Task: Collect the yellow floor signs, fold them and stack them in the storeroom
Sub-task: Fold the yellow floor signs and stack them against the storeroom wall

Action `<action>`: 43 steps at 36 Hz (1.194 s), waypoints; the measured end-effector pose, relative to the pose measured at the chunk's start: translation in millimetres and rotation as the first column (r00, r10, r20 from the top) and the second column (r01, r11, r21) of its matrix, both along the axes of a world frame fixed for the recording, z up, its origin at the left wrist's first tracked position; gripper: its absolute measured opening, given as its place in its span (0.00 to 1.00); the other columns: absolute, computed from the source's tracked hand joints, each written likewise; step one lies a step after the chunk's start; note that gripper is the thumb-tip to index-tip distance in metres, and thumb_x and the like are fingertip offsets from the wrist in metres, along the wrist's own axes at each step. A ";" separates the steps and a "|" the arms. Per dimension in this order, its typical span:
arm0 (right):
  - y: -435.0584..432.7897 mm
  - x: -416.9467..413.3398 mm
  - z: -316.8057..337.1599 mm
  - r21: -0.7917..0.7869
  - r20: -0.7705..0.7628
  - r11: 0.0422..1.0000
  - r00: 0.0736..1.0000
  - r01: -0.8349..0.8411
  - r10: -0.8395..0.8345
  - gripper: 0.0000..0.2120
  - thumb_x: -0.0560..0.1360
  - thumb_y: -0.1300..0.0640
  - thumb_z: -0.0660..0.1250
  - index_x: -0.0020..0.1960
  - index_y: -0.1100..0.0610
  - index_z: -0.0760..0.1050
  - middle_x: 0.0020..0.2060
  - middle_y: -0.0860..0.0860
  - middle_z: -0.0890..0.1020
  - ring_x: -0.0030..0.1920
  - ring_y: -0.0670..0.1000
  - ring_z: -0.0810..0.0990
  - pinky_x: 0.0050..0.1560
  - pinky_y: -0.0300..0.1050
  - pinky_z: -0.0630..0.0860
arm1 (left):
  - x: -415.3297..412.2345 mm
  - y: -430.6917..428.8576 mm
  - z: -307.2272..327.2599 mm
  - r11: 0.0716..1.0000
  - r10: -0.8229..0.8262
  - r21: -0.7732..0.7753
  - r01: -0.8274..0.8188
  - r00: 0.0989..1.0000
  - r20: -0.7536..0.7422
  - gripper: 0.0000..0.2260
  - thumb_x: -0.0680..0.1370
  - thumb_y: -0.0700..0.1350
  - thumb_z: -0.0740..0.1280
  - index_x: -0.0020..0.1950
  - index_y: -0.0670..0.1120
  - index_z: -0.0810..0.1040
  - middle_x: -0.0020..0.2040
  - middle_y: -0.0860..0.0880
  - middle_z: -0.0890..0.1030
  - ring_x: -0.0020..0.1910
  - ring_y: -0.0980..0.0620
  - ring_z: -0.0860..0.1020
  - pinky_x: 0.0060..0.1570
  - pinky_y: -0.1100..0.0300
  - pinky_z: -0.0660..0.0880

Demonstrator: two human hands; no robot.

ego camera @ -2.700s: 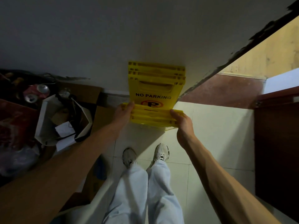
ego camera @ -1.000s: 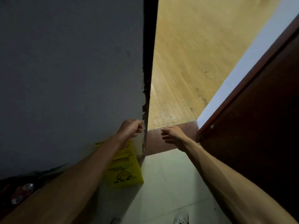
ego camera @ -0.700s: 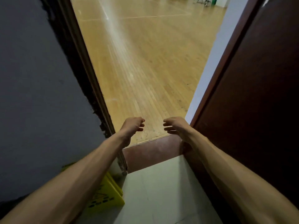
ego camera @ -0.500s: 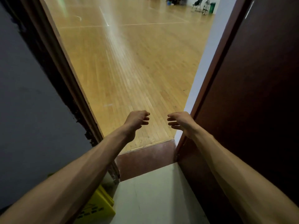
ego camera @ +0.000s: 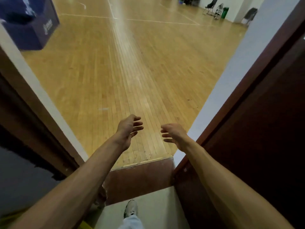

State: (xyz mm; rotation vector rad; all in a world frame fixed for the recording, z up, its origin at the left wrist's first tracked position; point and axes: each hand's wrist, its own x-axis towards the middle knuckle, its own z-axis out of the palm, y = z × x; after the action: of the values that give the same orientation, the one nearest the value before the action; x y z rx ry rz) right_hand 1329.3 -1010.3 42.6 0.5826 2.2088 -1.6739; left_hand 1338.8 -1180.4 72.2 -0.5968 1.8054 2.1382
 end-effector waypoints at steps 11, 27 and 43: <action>-66.2 -171.4 4.1 0.036 0.033 0.986 0.987 -0.161 0.160 0.05 0.79 0.58 0.63 0.47 0.58 0.74 0.47 0.54 0.77 0.49 0.55 0.78 0.58 0.53 0.79 | -136.7 -49.8 -6.0 0.984 0.175 -0.037 -0.173 0.983 0.060 0.09 0.79 0.45 0.58 0.49 0.44 0.77 0.47 0.44 0.78 0.49 0.46 0.78 0.58 0.52 0.70; -115.7 -410.4 -36.7 -0.049 0.124 0.905 0.897 -0.422 0.425 0.10 0.79 0.54 0.65 0.54 0.60 0.75 0.47 0.56 0.76 0.45 0.54 0.73 0.43 0.46 0.72 | -324.9 -88.7 -25.4 0.865 0.484 -0.190 -0.463 0.871 0.080 0.09 0.78 0.50 0.60 0.42 0.47 0.75 0.44 0.47 0.75 0.46 0.47 0.75 0.53 0.52 0.64; -178.7 -617.8 -38.8 -0.091 0.113 0.780 0.772 -0.619 0.626 0.13 0.78 0.51 0.65 0.55 0.61 0.77 0.44 0.53 0.78 0.45 0.52 0.76 0.48 0.49 0.76 | -501.2 -129.4 -28.2 0.747 0.647 -0.305 -0.591 0.751 0.132 0.12 0.77 0.52 0.59 0.45 0.46 0.77 0.46 0.46 0.78 0.47 0.46 0.78 0.57 0.51 0.70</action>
State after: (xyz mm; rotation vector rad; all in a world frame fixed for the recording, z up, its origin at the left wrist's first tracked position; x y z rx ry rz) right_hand 711.5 -1188.9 3.8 -0.0696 1.9449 -1.2756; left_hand 837.7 -1309.9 44.0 -1.6540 1.9267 2.0818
